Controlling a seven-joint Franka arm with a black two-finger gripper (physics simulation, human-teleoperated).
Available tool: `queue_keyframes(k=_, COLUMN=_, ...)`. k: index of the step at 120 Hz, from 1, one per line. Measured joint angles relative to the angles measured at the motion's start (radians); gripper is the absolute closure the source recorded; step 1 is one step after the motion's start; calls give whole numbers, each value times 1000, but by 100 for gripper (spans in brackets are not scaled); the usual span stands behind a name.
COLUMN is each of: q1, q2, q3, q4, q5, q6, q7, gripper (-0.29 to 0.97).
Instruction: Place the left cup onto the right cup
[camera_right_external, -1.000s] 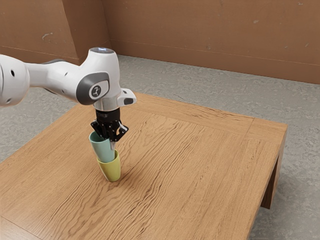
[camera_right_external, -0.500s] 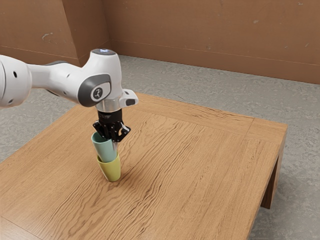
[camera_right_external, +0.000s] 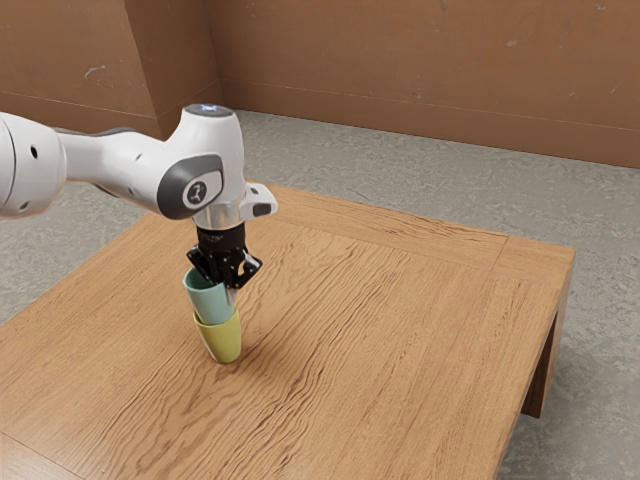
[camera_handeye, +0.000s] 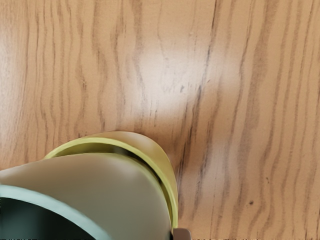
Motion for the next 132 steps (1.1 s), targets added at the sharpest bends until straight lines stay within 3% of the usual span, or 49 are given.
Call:
queue_keyframes(k=7, q1=1, q2=0, q3=0, q4=-1, q5=0, q6=1, q7=0, gripper=77)
queue_keyframes(k=31, q1=1, q2=-2, q3=1, q4=-1, q5=-9, q6=3, q7=5, gripper=36)
queue_keyframes(k=52, q1=0, q2=-2, q3=0, q4=1, q5=-12, q6=4, q7=9, gripper=17)
queue_keyframes(k=101, q1=-17, q2=-63, q3=1, q4=32, q5=-4, q6=-22, q7=16, gripper=4)
queue_keyframes(k=132, q1=-69, q2=-130, q3=15, q4=188, q5=2, q6=-231, q7=48, gripper=2)
